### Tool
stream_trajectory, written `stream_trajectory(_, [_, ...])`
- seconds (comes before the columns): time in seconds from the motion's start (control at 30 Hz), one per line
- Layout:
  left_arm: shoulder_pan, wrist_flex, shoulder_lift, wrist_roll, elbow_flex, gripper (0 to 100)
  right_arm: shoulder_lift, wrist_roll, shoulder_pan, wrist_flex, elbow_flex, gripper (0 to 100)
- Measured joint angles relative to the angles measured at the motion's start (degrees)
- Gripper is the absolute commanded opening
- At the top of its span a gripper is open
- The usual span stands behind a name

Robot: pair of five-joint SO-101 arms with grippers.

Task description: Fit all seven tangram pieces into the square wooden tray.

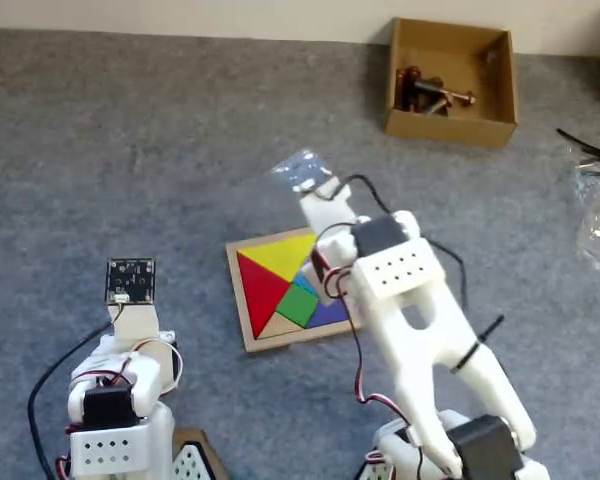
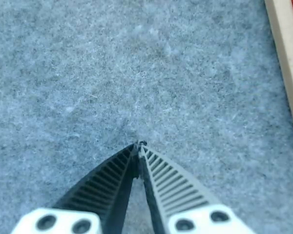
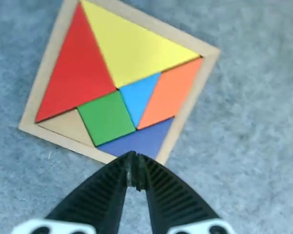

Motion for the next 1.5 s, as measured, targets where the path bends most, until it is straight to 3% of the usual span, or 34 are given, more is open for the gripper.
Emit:
stream_trajectory(0.3, [0.0, 0.0, 0.0, 0.0, 0.0, 0, -5.5, 0.0, 1.7, 0.1, 6.6, 0.5])
stream_trajectory(0.6, [0.0, 0.0, 0.0, 0.0, 0.0, 0, -13.8, 0.0, 9.3, 0.2, 12.2, 0.5])
stream_trajectory(1.0, [0.0, 0.0, 0.0, 0.0, 0.0, 0, -25.1, 0.0, 9.8, 0.2, 23.3, 0.5])
stream_trajectory(1.5, [0.0, 0.0, 0.0, 0.0, 0.0, 0, -49.2, 0.0, 9.8, 0.2, 37.3, 0.5])
